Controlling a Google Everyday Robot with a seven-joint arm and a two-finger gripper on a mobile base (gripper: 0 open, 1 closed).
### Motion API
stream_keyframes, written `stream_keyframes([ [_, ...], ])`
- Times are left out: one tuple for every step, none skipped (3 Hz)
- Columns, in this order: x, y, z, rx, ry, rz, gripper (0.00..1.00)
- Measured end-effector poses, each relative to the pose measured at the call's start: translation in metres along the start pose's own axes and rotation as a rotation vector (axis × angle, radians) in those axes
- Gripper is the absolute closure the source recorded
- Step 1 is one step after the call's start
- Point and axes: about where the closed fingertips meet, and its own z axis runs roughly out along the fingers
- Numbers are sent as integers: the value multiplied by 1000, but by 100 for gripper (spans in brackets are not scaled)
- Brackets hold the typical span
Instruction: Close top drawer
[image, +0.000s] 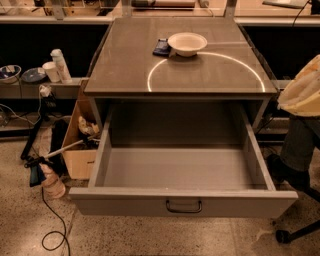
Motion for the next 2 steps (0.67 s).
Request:
stream_keyframes([
  [2,8,-4,2,-8,1,100],
  [8,19,-8,-7,-8,0,100],
])
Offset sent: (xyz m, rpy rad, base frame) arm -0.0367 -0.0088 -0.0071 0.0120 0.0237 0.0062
